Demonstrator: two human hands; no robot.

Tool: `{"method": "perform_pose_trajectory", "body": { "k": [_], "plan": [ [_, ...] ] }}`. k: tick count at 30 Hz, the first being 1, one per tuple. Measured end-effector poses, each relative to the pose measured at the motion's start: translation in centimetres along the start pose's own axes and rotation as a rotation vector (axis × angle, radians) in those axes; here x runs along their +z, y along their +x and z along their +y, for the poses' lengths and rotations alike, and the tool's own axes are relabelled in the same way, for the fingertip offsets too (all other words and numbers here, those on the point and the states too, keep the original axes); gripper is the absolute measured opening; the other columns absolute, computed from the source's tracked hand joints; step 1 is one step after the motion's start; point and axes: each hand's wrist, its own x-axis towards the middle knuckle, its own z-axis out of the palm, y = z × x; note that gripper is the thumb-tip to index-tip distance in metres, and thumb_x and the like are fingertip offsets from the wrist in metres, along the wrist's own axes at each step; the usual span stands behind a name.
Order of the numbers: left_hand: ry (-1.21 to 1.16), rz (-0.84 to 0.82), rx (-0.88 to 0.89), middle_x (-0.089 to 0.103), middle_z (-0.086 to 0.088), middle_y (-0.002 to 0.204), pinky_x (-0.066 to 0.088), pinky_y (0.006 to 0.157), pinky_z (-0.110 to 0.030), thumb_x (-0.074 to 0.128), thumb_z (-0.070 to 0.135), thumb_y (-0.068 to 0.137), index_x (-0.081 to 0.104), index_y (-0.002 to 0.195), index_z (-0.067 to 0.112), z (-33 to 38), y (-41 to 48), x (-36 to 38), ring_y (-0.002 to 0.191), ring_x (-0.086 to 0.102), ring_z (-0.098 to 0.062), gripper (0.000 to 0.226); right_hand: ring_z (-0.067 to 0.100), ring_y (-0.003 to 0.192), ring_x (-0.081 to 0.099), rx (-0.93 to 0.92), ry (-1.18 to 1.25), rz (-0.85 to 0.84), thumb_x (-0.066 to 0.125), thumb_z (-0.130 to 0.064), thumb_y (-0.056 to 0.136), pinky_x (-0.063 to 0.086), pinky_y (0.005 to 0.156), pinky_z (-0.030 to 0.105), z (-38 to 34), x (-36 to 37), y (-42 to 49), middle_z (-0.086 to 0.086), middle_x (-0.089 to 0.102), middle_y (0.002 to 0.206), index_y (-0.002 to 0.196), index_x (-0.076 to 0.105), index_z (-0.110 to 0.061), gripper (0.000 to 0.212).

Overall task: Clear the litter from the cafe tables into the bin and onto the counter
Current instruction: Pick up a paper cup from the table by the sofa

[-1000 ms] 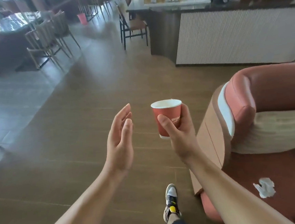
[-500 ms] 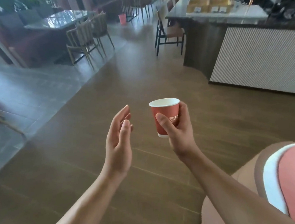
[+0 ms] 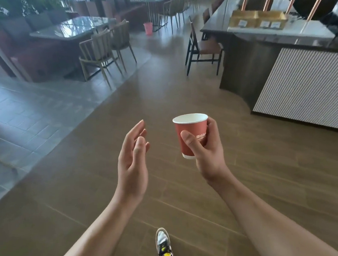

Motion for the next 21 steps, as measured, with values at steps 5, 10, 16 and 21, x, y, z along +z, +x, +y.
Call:
{"method": "perform_pose_trajectory", "body": {
  "k": [5, 10, 16, 21],
  "plan": [
    [0.004, -0.03, 0.01, 0.063, 0.011, 0.146, 0.047, 0.117, -0.048, 0.049, 0.053, 0.096, 0.059, 0.14, 0.033, -2.6, 11.7, 0.5, 0.141, 0.056, -0.011, 0.049, -0.004, 0.084, 0.066, -0.021, -0.009, 0.007, 0.077, -0.052, 0.075, 0.054, 0.068, 0.017, 1.1, 3.7, 11.5, -0.025, 0.069, 0.098, 0.124, 0.054, -0.032, 0.057],
    [-0.002, -0.058, -0.007, 0.063, 0.013, 0.145, 0.047, 0.118, -0.045, 0.047, 0.037, 0.103, 0.059, 0.14, 0.03, -4.9, 22.4, 1.8, 0.14, 0.056, -0.009, 0.039, -0.006, 0.084, 0.065, -0.021, 0.003, 0.032, 0.075, -0.054, 0.075, 0.056, 0.072, 0.019, 2.6, 6.0, 21.8, -0.03, 0.068, 0.095, 0.123, 0.054, -0.034, 0.056],
    [0.014, -0.083, 0.005, 0.062, 0.009, 0.148, 0.048, 0.117, -0.044, 0.049, 0.053, 0.095, 0.059, 0.139, 0.031, -9.6, 34.5, 5.5, 0.142, 0.055, -0.011, 0.05, -0.006, 0.084, 0.065, -0.019, 0.027, 0.085, 0.075, -0.053, 0.074, 0.054, 0.071, 0.016, 6.0, 6.2, 34.6, -0.025, 0.069, 0.096, 0.127, 0.055, -0.024, 0.063],
    [0.03, -0.099, 0.015, 0.064, 0.015, 0.145, 0.047, 0.117, -0.048, 0.049, 0.051, 0.097, 0.06, 0.138, 0.034, -15.2, 45.0, 10.8, 0.142, 0.055, -0.011, 0.046, 0.0, 0.088, 0.067, -0.029, 0.029, 0.078, 0.077, -0.053, 0.076, 0.057, 0.071, 0.024, 9.5, 4.8, 46.8, -0.025, 0.069, 0.098, 0.125, 0.055, -0.031, 0.058]
  ]
}}
